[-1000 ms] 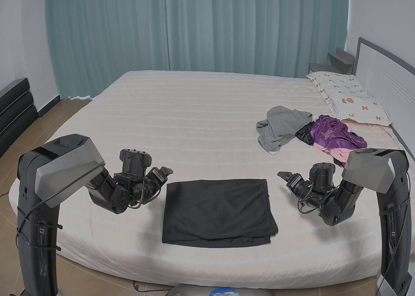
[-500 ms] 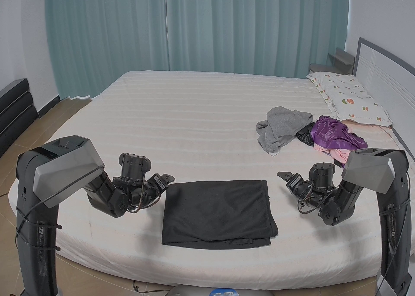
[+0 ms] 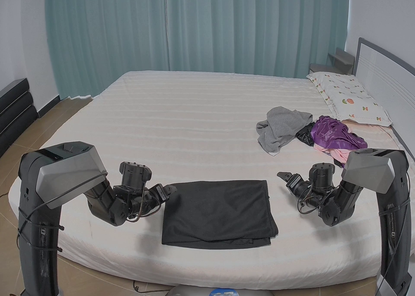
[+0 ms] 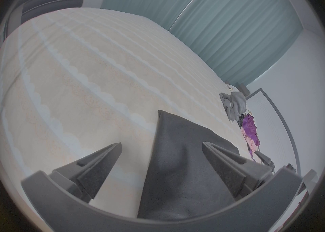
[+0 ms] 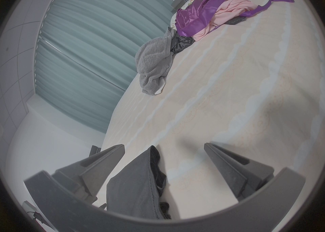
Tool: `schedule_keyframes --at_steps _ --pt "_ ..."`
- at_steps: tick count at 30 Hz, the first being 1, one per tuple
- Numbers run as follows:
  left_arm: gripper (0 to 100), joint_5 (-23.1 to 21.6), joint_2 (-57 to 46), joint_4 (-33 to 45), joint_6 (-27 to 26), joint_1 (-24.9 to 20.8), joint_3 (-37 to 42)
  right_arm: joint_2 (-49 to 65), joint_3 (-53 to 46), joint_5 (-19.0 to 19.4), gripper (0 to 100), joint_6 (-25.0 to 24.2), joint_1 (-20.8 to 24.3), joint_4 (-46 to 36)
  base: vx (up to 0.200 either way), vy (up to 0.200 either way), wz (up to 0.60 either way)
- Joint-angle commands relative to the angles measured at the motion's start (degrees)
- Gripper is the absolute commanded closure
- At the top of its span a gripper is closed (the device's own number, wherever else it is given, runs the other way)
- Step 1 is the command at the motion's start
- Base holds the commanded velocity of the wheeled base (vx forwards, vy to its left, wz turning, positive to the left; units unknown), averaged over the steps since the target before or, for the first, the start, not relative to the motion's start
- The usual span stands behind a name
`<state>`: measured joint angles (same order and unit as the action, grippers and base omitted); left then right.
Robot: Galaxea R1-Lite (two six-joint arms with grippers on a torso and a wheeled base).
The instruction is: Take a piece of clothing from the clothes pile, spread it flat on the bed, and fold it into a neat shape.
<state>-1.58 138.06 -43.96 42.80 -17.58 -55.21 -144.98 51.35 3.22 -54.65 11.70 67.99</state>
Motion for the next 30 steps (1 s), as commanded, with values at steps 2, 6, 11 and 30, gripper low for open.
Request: schedule_keyframes --at_steps 2,6,11,30 --pt "0 0.1 2.0 -2.7 -3.3 -1.1 2.0 -0.4 0.2 -0.1 0 0.2 0.3 0.0 0.000 0.000 0.00" --pt "0 0.3 2.8 -6.1 -5.3 -2.0 3.3 -0.5 0.2 -0.1 0 0.2 0.3 0.0 0.000 0.000 0.00" --pt "0 0.4 3.2 -6.9 -5.4 -3.1 3.6 -0.6 0.2 -0.1 0 0.2 0.3 0.0 0.000 0.000 0.00" --pt "0 0.9 3.9 -7.0 -5.5 -4.1 2.5 -0.7 0.2 -0.1 0 0.4 0.3 0.0 0.000 0.000 0.00"
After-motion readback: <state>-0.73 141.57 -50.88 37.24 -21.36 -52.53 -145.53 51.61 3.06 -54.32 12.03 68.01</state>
